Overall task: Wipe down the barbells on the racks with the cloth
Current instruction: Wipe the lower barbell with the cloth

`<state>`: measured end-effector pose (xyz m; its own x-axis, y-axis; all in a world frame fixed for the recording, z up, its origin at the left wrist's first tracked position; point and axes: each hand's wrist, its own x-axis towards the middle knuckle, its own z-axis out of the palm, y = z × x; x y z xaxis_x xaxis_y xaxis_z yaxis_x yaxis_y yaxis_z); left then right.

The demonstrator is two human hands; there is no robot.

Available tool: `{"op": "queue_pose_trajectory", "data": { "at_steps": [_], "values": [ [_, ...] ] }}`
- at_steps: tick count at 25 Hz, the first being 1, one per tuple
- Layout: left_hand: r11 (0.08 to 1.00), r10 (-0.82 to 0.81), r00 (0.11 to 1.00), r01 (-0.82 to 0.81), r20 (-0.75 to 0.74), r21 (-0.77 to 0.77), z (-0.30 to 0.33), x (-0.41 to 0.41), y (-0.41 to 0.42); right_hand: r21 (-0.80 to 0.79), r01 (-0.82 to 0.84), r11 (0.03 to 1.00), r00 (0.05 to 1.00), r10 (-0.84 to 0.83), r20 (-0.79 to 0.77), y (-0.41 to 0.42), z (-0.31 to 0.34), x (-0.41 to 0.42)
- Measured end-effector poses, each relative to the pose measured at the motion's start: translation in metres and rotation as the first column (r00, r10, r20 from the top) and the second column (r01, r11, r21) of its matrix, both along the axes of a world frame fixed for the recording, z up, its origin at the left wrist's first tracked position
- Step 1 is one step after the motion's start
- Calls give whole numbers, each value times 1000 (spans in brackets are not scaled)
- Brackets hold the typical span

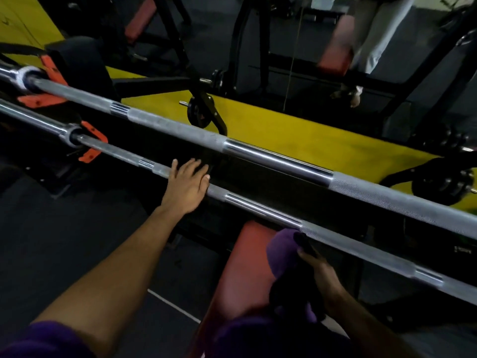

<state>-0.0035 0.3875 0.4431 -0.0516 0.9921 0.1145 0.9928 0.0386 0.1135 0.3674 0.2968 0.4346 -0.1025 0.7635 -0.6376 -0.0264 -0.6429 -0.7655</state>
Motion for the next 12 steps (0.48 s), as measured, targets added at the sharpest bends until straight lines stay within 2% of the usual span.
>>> {"op": "queue_pose_trajectory", "data": {
  "at_steps": [1, 3, 4, 5, 8, 12],
  "values": [
    [995, -92, 995, 93, -36, 22, 4, 0, 7, -141, 134, 981, 984, -149, -102, 1, -3, 2],
    [979, -201, 977, 204, -69, 30, 9, -1, 23, -374, 265, 889, 906, -363, -219, -3, 4, 0],
    [976, -209, 976, 212, -69, 40, 9, 0, 28, -418, 288, 861, 865, -422, -271, -3, 6, -4],
    [976, -201, 978, 205, -57, 73, 7, 1, 29, -430, 303, 850, 831, -457, -318, -3, 8, -7],
    [955, -240, 971, 235, 10, 180, -5, -4, 21, -387, 337, 859, 810, -474, -346, 1, 6, -21],
    [894, -371, 927, 372, -53, 250, -14, -27, 18, -343, 431, 835, 724, -546, -421, 9, -12, -46]
  ]
}}
